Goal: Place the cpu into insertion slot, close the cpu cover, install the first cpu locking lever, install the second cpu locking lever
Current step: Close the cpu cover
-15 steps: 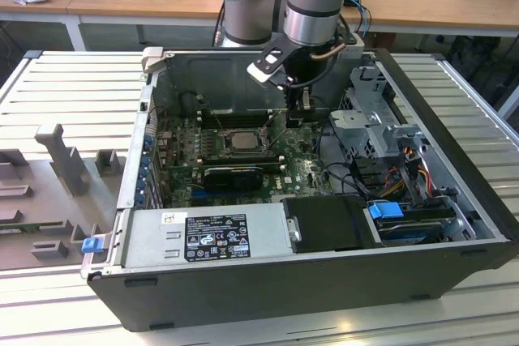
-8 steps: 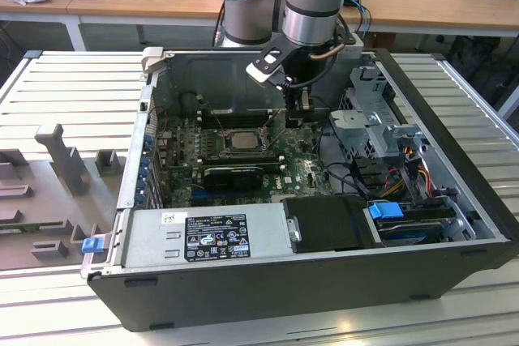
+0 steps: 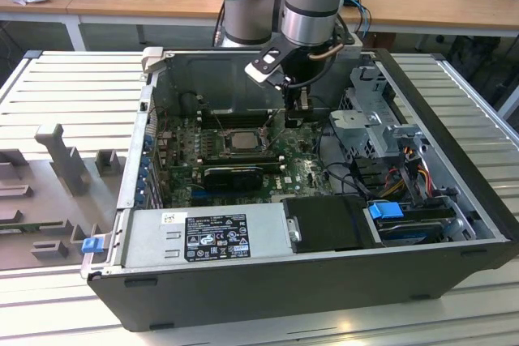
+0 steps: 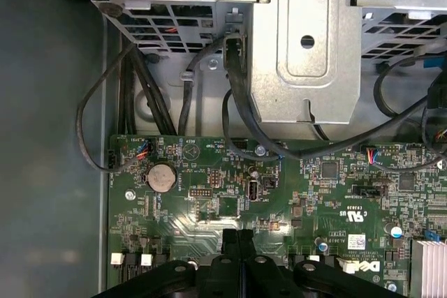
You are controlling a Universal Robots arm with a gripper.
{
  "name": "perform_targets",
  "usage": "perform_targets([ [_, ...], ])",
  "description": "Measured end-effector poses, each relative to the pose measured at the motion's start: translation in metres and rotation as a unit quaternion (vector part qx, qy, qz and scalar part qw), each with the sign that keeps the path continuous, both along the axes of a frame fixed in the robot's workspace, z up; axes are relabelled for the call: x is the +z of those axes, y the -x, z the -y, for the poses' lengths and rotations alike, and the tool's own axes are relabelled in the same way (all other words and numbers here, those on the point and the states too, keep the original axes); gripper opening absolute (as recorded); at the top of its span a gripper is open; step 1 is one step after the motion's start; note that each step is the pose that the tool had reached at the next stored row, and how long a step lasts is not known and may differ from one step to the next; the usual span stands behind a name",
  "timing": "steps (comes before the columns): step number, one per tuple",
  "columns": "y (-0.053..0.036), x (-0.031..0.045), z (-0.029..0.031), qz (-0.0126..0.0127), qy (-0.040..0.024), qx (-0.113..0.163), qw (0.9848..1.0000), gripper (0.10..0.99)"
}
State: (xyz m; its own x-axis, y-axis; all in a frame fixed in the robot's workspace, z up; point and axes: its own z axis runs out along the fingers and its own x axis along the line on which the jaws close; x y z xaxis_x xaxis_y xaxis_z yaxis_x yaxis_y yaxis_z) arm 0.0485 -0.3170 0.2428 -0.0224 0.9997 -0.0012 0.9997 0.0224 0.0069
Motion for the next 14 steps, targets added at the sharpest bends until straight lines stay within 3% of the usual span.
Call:
perform_targets([
  [14,0.0022,0.0,0.0,0.0,0.0,0.0,1.0,0.106],
])
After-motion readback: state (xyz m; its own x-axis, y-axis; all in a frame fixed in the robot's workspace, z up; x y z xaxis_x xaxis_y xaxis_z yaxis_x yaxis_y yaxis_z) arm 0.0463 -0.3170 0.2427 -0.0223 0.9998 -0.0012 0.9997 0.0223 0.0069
